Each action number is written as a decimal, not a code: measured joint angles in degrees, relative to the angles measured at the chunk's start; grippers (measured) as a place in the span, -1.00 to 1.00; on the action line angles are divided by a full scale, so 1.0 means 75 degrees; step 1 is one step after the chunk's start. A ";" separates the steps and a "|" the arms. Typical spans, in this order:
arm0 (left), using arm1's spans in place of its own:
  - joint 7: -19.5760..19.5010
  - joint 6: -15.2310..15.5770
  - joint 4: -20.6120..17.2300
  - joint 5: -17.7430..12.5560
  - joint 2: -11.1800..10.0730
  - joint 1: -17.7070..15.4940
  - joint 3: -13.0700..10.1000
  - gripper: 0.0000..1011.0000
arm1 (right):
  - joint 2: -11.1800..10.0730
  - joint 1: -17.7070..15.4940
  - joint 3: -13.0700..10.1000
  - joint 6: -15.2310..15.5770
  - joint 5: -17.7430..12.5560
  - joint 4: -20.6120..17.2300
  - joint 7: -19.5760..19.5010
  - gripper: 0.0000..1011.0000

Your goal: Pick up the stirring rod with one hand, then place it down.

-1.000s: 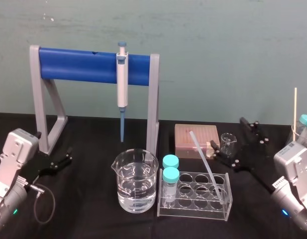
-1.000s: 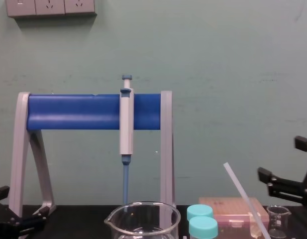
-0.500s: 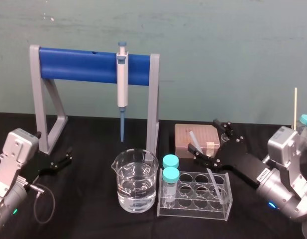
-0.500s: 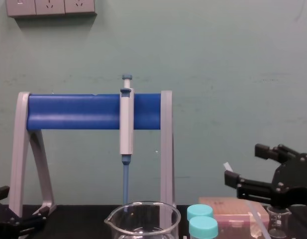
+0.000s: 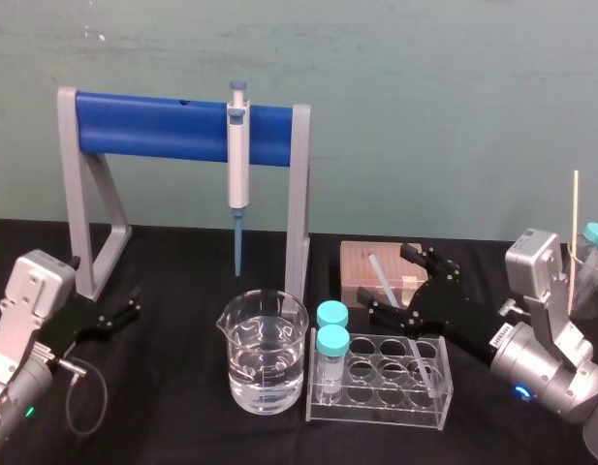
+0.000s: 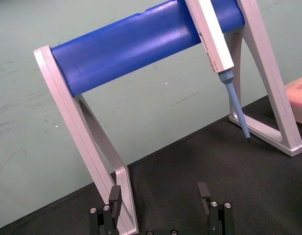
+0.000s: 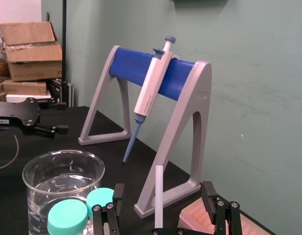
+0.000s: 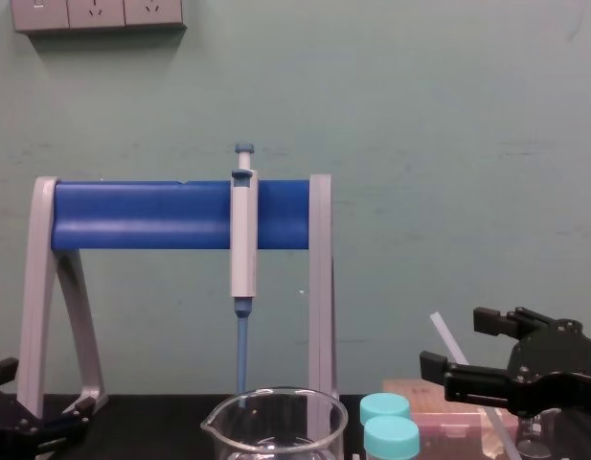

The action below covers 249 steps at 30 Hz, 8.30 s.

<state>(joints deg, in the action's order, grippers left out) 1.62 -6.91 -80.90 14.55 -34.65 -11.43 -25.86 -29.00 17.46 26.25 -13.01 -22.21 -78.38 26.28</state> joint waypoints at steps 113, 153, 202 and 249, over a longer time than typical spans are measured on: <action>0.0000 0.0000 0.0000 0.0000 0.0000 0.0000 0.0000 0.98 | 0.0650 -0.0332 -0.1447 -0.1138 -0.0044 -0.0734 0.0541 -0.86; 0.0000 0.0000 0.0000 0.0000 0.0000 0.0000 0.0000 0.98 | 0.1487 -0.0861 -0.2216 -0.2314 0.0427 -0.0292 0.0295 -0.86; 0.0000 0.0000 0.0000 0.0000 0.0000 0.0000 0.0000 0.98 | 0.1476 -0.0850 -0.2201 -0.2337 0.0421 -0.0299 0.0306 -0.86; 0.0000 0.0000 0.0000 -0.0001 0.0000 0.0000 0.0001 0.98 | 0.1476 -0.0850 -0.2201 -0.2336 0.0421 -0.0299 0.0306 -0.86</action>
<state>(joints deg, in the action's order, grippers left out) 1.62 -6.91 -80.90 14.55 -34.65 -11.43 -25.86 -17.92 11.08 9.74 -30.54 -19.06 -80.63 28.57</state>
